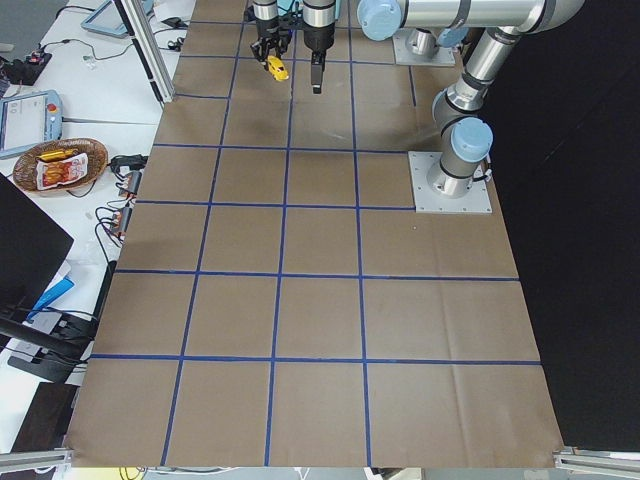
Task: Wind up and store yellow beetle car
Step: 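Carry the car with the right gripper over the light-blue bin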
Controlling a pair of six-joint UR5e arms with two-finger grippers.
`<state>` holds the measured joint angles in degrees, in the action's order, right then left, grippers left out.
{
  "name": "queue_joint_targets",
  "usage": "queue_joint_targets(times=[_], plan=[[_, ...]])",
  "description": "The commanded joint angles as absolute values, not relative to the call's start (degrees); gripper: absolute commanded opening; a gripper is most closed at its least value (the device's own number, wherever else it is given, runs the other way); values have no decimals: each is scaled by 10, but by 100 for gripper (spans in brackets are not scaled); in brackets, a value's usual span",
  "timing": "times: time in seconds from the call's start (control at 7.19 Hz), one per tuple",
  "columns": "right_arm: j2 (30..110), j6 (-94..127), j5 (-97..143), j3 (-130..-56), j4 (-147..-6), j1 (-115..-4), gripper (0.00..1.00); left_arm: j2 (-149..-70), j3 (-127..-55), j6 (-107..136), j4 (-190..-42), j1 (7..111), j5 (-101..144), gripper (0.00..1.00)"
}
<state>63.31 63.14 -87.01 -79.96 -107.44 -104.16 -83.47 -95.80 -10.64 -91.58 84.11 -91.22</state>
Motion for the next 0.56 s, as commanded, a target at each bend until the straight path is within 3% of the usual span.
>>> queue_joint_targets(times=[0.0, 0.42], plan=[[725, 424, -895, -873, -1038, -942, 10, -834, -957, -106, -915, 843, -912, 100], [806, 162, -939, -942, -1012, -799, 10, -853, -954, -95, -913, 845, -904, 100]])
